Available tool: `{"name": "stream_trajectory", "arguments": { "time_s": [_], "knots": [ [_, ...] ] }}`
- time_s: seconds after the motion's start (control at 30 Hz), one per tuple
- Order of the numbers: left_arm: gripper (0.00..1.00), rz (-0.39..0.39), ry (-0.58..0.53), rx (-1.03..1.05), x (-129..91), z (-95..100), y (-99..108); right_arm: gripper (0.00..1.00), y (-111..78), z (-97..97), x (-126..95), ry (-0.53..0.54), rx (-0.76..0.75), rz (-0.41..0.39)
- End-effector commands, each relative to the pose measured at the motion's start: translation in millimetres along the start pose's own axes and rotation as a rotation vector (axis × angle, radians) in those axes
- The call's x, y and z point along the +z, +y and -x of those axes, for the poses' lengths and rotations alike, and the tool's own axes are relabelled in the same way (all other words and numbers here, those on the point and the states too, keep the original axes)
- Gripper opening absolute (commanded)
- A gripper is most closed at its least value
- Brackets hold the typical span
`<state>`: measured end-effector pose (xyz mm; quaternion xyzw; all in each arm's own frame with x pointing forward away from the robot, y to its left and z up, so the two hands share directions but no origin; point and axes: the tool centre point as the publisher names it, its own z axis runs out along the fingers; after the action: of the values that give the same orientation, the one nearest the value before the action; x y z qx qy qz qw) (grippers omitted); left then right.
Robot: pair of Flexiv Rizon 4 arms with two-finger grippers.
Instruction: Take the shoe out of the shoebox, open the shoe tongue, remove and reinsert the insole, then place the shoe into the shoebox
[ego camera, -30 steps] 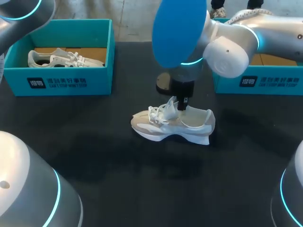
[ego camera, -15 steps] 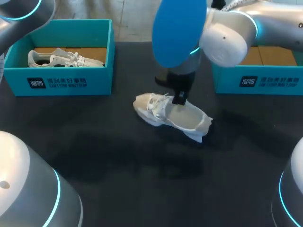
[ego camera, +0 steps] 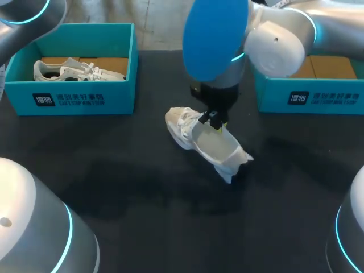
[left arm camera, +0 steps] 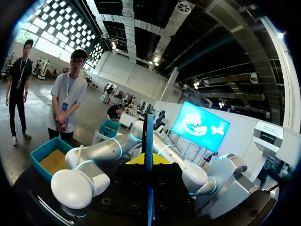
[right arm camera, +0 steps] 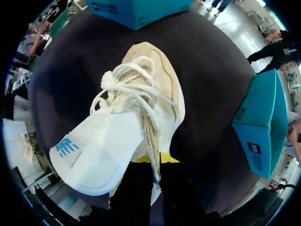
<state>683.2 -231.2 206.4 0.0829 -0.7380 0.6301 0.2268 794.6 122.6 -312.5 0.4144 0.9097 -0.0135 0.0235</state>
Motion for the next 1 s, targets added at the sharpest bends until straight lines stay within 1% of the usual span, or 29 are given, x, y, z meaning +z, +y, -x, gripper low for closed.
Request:
{"name": "stream_trajectory", "arguments": {
  "time_s": [0.03, 0.1, 0.13, 0.17, 0.23, 0.3, 0.33, 0.37, 0.87, 0.9, 0.93, 1.0],
  "knots": [
    [0.0, 0.001, -0.001, 0.0, 0.1, 0.4, 0.3, 0.0, -12.5, -4.8, -8.4, 0.026, 0.164, 0.053],
    [0.0, 0.001, -0.001, 0.0, 0.1, 0.4, 0.3, 0.0, -13.9, -7.4, -12.5, 0.033, 0.221, 0.065],
    [0.0, 0.001, -0.001, 0.0, 0.1, 0.4, 0.3, 0.0, -13.9, -7.4, -12.5, 0.033, 0.221, 0.065],
    [0.0, 0.001, -0.001, 0.0, 0.1, 0.4, 0.3, 0.0, -14.2, -9.9, -16.6, 0.04, 0.275, 0.099],
    [0.0, 0.001, -0.001, 0.0, 0.1, 0.4, 0.3, 0.0, -12.0, -13.2, -19.8, 0.055, 0.311, 0.146],
    [0.0, 0.001, -0.001, 0.0, 0.1, 0.4, 0.3, 0.0, -8.2, -16.7, -21.4, 0.075, 0.334, 0.182],
    [0.0, 0.001, -0.001, 0.0, 0.1, 0.4, 0.3, 0.0, -8.2, -16.7, -21.4, 0.075, 0.334, 0.182],
    [0.0, 0.001, -0.001, 0.0, 0.1, 0.4, 0.3, 0.0, -6.2, -20.6, -24.7, 0.066, 0.331, 0.215],
    [0.0, 0.001, -0.001, 0.0, 0.1, 0.4, 0.3, 0.0, -6.2, -20.6, -24.7, 0.066, 0.331, 0.215],
    [0.0, 0.001, -0.001, 0.0, 0.1, 0.4, 0.3, 0.0, -5.0, -20.3, -22.6, 0.093, 0.348, 0.199],
    [0.0, 0.001, -0.001, 0.0, 0.1, 0.4, 0.3, 0.0, -4.6, -21.0, -21.3, 0.132, 0.399, 0.198],
    [0.0, 0.001, -0.001, 0.0, 0.1, 0.4, 0.3, 0.0, -5.5, -22.0, -19.7, 0.186, 0.448, 0.196]
  ]
}}
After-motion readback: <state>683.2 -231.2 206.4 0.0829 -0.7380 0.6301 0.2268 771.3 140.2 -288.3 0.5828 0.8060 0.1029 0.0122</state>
